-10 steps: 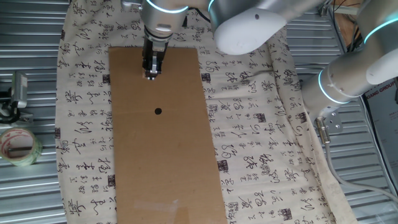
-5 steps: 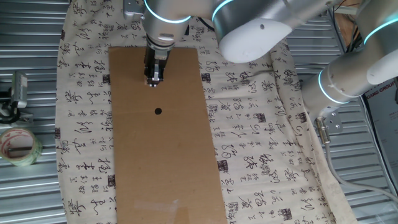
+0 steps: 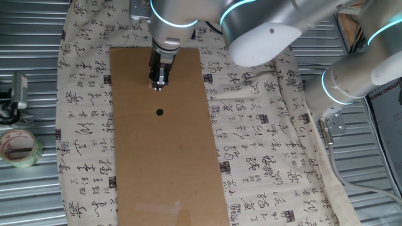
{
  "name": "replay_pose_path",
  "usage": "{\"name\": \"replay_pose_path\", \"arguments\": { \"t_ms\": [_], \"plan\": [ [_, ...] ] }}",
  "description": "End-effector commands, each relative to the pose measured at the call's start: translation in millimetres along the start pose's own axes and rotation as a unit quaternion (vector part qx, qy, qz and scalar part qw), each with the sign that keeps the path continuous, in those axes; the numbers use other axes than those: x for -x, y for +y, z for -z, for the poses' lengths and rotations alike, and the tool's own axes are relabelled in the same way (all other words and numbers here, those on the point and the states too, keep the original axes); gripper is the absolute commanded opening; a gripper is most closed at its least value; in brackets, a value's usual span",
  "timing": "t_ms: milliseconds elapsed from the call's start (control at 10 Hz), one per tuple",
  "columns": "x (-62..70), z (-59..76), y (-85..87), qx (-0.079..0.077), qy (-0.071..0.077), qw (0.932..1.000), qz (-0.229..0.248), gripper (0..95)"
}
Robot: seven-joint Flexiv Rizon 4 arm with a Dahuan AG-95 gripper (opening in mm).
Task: Grab the block and place it at the designated location
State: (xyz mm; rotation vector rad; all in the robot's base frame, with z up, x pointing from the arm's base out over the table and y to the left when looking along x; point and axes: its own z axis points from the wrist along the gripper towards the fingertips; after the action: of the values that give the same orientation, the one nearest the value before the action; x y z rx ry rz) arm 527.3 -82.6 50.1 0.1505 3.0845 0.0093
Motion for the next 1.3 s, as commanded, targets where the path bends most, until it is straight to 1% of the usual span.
{"name": "replay_pose_path", "arguments": {
  "t_ms": [100,600,800,1100,1300],
  "plan": [
    [-0.7,0.9,2.6,0.000,0.000,1.0000,-0.002,0.0],
    [-4.3,-2.5,15.7,0.001,-0.003,0.9999,-0.010,0.0],
    [-5.9,-4.4,24.5,0.000,-0.003,0.9999,-0.013,0.0],
    [-7.7,-4.6,31.5,0.000,-0.002,0.9999,-0.011,0.0],
    [-8.0,-5.0,32.6,0.002,-0.001,1.0000,-0.009,0.0]
  ]
}}
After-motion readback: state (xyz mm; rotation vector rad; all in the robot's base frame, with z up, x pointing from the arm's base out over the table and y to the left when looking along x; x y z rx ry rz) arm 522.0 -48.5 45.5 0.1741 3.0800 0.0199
